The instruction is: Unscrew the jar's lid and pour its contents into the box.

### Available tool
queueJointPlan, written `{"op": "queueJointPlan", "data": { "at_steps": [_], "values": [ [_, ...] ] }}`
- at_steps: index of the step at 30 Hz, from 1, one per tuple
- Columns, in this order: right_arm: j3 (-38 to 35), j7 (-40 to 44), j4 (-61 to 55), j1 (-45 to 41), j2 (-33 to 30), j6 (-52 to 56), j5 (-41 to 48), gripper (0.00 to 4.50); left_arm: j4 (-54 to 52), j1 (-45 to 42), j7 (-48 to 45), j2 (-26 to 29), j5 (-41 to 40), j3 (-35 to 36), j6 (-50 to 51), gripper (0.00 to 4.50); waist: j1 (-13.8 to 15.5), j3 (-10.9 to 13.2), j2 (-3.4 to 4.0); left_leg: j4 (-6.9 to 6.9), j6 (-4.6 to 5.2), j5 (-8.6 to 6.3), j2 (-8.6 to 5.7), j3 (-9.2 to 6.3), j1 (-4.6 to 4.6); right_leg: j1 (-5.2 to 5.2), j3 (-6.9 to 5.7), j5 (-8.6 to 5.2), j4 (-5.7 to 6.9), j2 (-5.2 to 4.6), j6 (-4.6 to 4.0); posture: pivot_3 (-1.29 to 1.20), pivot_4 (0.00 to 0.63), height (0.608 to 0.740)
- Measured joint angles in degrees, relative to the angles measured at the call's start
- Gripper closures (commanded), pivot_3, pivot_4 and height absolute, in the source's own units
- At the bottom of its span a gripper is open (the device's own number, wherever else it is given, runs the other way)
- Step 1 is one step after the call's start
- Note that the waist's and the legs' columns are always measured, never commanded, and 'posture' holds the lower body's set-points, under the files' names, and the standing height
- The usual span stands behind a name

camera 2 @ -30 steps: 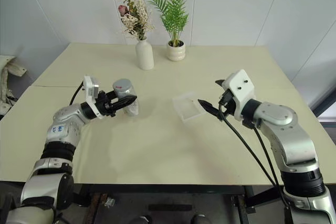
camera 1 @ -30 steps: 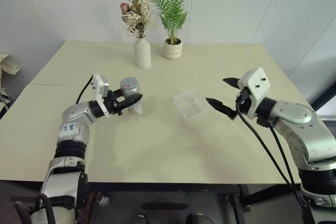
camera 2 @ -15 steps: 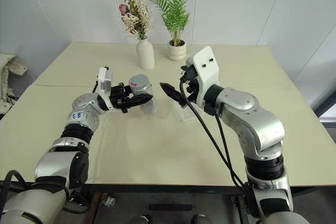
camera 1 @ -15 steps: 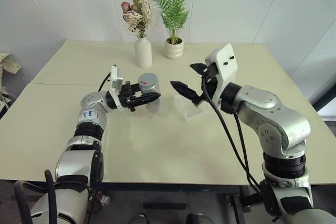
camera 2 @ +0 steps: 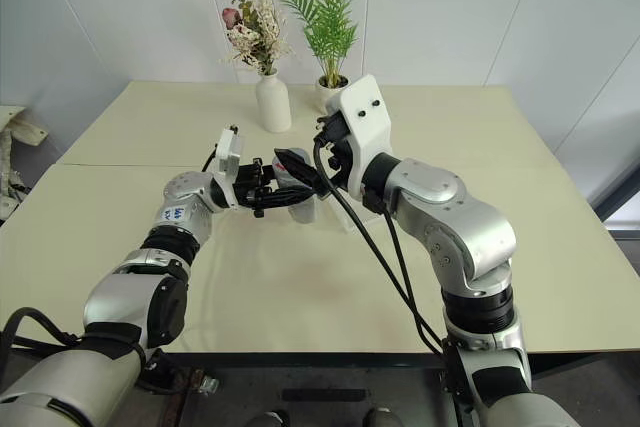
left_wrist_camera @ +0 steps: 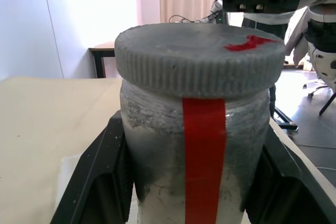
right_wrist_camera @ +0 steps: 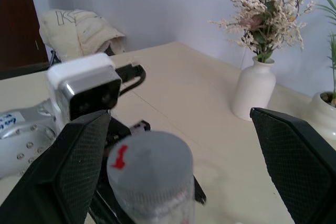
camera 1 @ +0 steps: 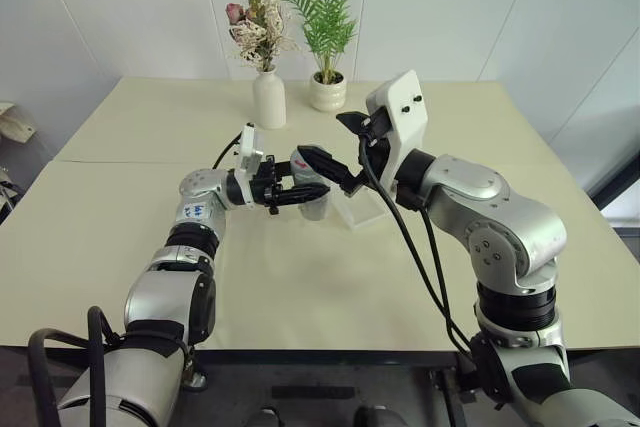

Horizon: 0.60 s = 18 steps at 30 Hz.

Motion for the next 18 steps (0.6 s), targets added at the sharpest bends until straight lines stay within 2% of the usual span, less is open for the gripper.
{"op": "queueJointPlan", "data": {
  "at_steps": [18],
  "values": [
    [4.3,-1.2,2.0,0.1,0.8,1.3,-2.9,0.0,1.2,-2.1,0.0,-1.8,3.2,-0.5,-0.3,2.32,0.0,0.0,0.0,0.0,0.0,0.0,0.01,0.0,-0.01,-0.03,0.0,0.0,0.03,0.01,0.0,0.0,0.15,0.74]
  ]
}}
